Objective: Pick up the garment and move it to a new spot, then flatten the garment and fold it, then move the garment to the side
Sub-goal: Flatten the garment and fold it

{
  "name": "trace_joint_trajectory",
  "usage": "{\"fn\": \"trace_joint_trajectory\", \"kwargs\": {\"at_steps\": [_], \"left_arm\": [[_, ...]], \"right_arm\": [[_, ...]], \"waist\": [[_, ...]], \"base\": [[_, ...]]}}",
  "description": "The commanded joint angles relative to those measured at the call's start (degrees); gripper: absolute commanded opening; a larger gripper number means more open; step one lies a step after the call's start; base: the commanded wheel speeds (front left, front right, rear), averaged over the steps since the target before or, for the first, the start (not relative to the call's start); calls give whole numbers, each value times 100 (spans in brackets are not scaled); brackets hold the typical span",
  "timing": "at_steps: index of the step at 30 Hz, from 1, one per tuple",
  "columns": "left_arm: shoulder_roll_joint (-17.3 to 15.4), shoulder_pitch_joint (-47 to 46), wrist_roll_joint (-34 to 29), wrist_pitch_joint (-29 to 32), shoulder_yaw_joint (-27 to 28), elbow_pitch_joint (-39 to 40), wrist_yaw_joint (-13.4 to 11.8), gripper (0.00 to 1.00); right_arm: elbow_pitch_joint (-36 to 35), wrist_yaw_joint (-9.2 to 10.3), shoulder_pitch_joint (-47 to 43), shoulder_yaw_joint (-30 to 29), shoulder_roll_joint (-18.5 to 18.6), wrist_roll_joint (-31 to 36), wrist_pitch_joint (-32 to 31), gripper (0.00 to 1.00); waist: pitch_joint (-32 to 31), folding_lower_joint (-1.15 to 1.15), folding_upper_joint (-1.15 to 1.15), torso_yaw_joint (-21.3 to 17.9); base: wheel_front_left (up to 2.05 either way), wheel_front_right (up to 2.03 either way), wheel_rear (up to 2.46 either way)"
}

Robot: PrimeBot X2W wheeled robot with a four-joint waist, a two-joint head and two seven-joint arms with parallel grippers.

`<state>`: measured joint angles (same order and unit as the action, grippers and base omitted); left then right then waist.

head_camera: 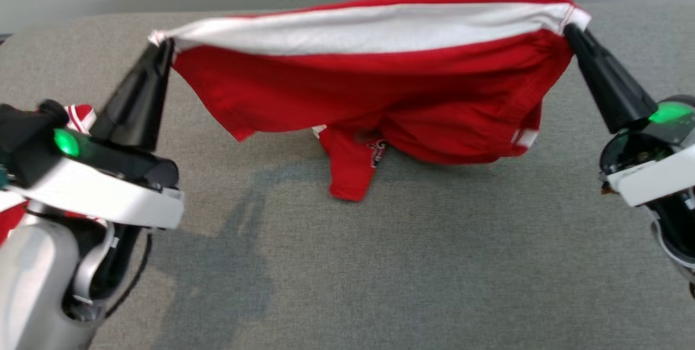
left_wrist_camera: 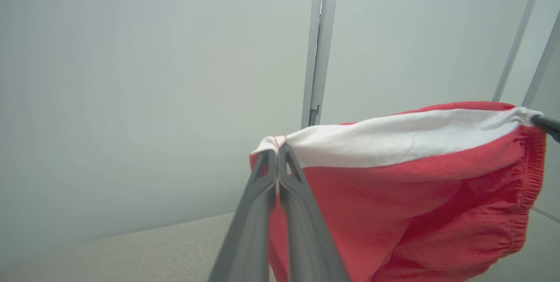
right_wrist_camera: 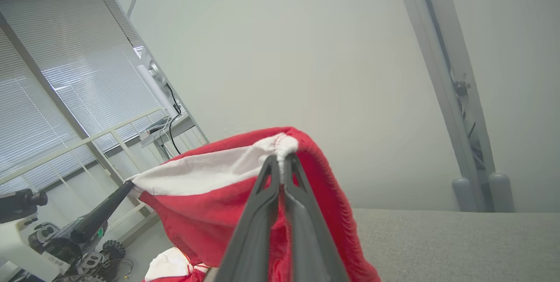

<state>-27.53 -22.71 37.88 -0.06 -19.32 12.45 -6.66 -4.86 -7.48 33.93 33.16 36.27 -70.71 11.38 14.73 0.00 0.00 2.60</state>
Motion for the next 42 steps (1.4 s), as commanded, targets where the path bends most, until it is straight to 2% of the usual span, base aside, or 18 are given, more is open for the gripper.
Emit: {"fn": "trace_joint_trajectory", "kwargs": {"at_steps": [1,7,12,17,22,24,28,34,42], "left_arm": [[-102,-169,-61,7,149,249,-80,0],[-335,-505,-129,159,391,991,-175,0],[-469,-730,-198,340,456,1318,-226,0],[-502,-900,-257,446,417,1367,-251,0],[-379,-1233,-247,466,278,1065,-145,0],[-315,-1489,-241,436,228,763,-64,0],[-72,-2209,-209,303,108,-154,184,0],[403,-3663,-385,-13,-163,-2072,620,0],[847,-5376,-941,-831,-498,-4708,961,0]], "right_arm": [[-211,-3,92,-64,128,-188,26,0],[-903,-3,171,-179,447,-763,-49,0],[-1111,-3,198,-230,689,-877,-37,0],[-1070,-3,256,-194,728,-853,9,0],[-883,-3,490,-107,611,-879,37,0],[-613,-3,672,-72,618,-757,3,0],[126,-3,1272,55,362,-487,-72,0],[1661,-3,2637,442,-339,275,-210,0],[3961,-2,4364,964,-1479,1575,316,0]], "waist": [[-160,0,0,-78],[-397,0,0,-174],[-460,0,0,-245],[-412,0,0,-283],[-251,0,0,-273],[-163,0,0,-253],[19,0,0,-234],[386,0,0,-233],[693,0,0,-305]], "base": [[0,0,0],[0,0,0],[0,0,0],[0,0,0],[0,0,0],[0,0,0],[0,0,0],[0,0,0],[0,0,0]]}}
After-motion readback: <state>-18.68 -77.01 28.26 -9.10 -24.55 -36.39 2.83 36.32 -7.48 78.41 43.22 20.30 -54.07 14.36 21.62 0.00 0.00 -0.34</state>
